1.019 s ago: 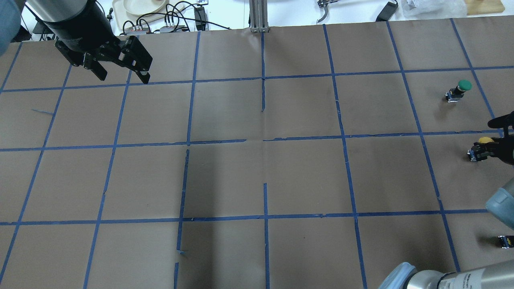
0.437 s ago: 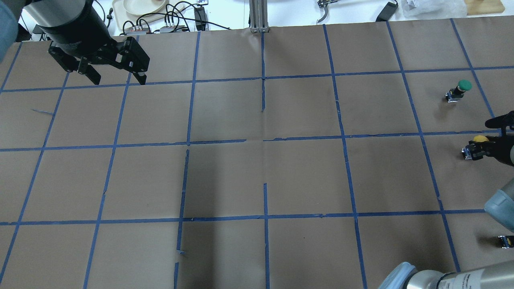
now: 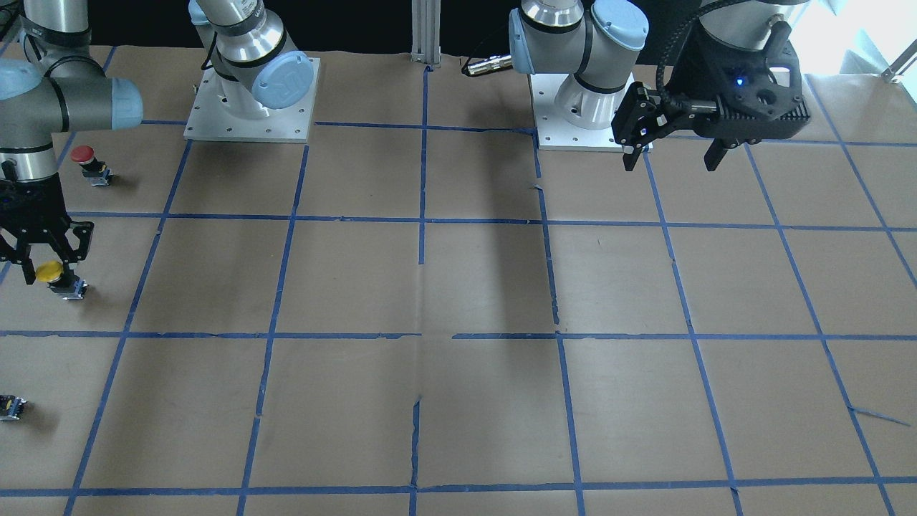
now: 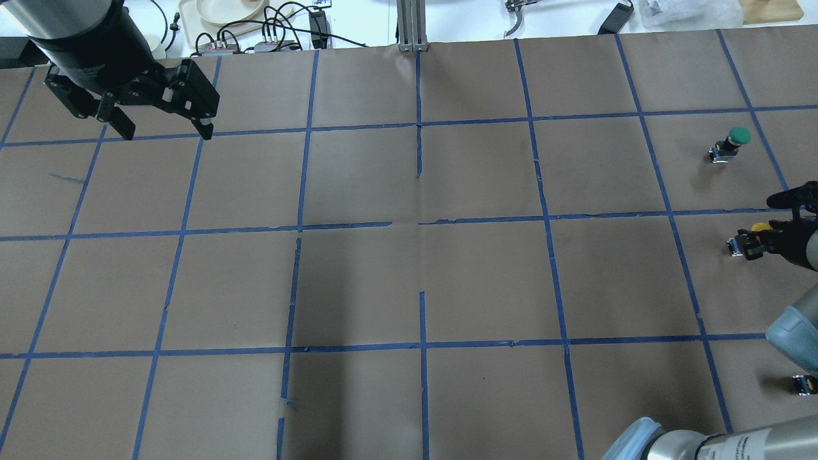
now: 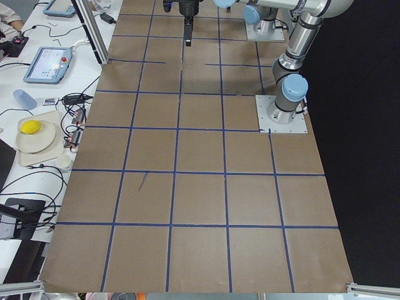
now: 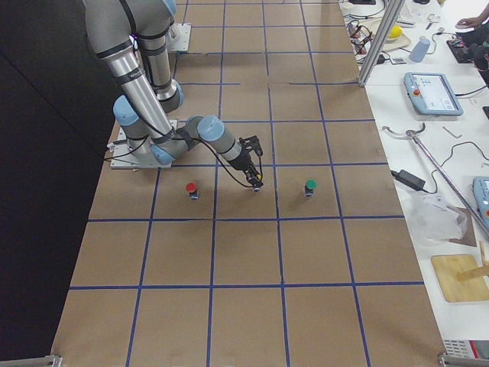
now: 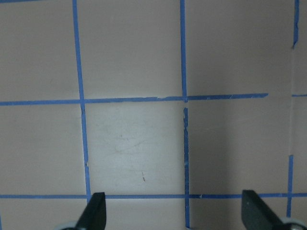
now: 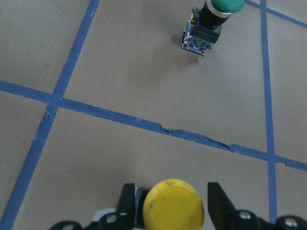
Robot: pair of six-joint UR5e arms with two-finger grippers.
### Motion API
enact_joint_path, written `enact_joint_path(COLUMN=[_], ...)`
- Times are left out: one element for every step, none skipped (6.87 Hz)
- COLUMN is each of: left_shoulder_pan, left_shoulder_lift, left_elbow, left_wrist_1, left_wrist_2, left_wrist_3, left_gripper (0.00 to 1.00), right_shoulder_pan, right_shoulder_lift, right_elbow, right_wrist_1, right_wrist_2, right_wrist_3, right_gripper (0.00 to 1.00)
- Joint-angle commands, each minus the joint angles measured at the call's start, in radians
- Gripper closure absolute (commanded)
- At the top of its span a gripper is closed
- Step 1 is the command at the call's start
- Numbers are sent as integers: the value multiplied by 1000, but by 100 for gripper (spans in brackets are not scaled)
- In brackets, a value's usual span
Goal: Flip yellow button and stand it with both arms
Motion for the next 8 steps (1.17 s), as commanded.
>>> enact_joint_path(left_shoulder_pan=[1, -13, -18, -18, -22, -25, -27, -25], left_shoulder_lift=[-17, -19, -7, 13, 1, 13, 30, 27], left_elbow=[28, 35, 37, 23, 16, 15, 11, 5], left_wrist_1=[20, 31, 25, 17, 16, 17, 17, 26], left_wrist_2=[-26, -29, -70, -71, -74, -68, -77, -69], left_wrist_3=[13, 6, 12, 15, 13, 12, 10, 7], left_gripper=[0, 0, 0, 0, 0, 0, 0, 0], right_shoulder_pan=[-1, 1, 1, 10, 13, 42, 109, 210], right_shoulder_lift=[-8, -34, -104, -207, -294, -321, -318, -318], right_elbow=[1, -2, -14, -40, -121, -246, -395, -517], right_wrist_1=[2, 36, 155, 343, 595, 868, 1077, 1258], right_wrist_2=[-104, -109, -111, -113, -119, -120, -166, -221], right_wrist_3=[5, 11, 46, 113, 176, 225, 330, 479], right_gripper=[0, 0, 0, 0, 0, 0, 0, 0])
